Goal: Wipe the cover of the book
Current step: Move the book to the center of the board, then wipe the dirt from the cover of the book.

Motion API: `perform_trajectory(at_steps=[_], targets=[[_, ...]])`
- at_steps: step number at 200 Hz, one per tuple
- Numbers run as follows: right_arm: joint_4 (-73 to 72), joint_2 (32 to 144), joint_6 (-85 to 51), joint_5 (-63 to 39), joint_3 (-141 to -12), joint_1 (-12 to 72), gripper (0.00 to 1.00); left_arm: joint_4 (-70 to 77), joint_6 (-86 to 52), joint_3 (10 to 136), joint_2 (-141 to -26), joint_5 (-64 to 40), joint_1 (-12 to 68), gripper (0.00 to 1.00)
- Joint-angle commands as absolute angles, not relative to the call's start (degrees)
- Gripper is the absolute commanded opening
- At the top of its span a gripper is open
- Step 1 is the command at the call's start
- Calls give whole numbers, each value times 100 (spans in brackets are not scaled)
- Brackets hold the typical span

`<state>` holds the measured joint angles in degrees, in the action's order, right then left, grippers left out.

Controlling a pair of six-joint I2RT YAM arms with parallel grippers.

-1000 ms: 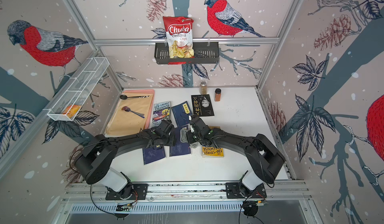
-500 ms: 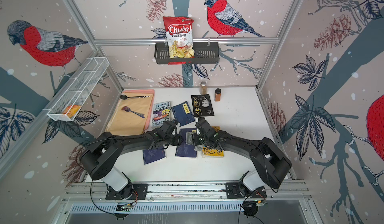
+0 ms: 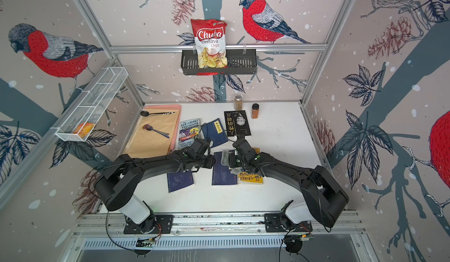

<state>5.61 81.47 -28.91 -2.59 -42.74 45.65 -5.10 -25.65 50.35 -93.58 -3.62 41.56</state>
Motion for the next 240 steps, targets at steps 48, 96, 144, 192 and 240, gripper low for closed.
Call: perform_trajectory(at_steps=[48,96,144,192,240], targets=[[734,8562,-3689,275,-4130,4988,5,-843,-1200,6168,-10278,-506,4105,0],[590,8768,-4294,419,-3795,5522,6,-839,-1187,5970,-10800,-713,4100,0],[414,8841,-4456,432,-3538,5460,6,-817,-1314,5748,-10884,-570,4060,0],[240,8983,-4414,294,-3454,5335,6,-1022,-1354,5748,-10624,-385,4061,0],[106,8824,-4370,321,-3301,5195,6,-1129,-1409,5584,-10538,-415,4087,6]])
